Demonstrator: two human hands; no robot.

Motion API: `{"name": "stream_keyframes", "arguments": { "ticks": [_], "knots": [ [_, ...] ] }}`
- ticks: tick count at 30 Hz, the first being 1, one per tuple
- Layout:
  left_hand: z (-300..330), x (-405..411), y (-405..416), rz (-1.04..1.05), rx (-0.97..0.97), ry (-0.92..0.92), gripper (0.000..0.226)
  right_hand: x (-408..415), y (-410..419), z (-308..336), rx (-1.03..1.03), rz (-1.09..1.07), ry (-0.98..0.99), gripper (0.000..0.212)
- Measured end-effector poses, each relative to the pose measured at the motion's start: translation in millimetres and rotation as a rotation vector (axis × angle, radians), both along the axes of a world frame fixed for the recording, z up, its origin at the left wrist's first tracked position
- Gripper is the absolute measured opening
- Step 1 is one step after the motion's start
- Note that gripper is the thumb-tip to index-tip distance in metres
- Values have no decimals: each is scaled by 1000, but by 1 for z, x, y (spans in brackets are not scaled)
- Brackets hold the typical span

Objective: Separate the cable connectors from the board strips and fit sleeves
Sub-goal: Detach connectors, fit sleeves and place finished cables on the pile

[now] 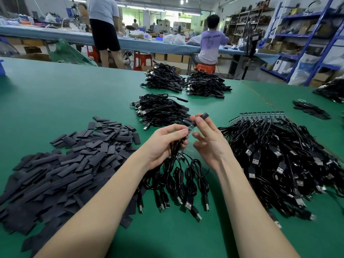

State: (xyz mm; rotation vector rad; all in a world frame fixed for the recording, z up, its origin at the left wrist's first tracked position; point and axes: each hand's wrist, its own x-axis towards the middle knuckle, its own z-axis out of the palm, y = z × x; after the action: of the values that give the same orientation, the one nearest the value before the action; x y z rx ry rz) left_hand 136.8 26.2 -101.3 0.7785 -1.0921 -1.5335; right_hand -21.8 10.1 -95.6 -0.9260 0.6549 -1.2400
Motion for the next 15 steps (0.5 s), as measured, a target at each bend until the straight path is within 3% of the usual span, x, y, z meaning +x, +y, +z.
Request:
{"name": "stream_keyframes", "arguments": {
  "ticks": [4, 8, 15],
  "knots": [
    [4, 4, 1, -44, -30, -53, 9, -14, 0, 4, -36, 72, 62, 32],
    [11, 14, 2, -152, -79, -168, 13, -29, -1, 10, -120, 176, 210, 46],
    [14, 16, 3, -197, -117, -174, 17, -33, 1, 18, -200, 247, 320, 44]
  ]
}}
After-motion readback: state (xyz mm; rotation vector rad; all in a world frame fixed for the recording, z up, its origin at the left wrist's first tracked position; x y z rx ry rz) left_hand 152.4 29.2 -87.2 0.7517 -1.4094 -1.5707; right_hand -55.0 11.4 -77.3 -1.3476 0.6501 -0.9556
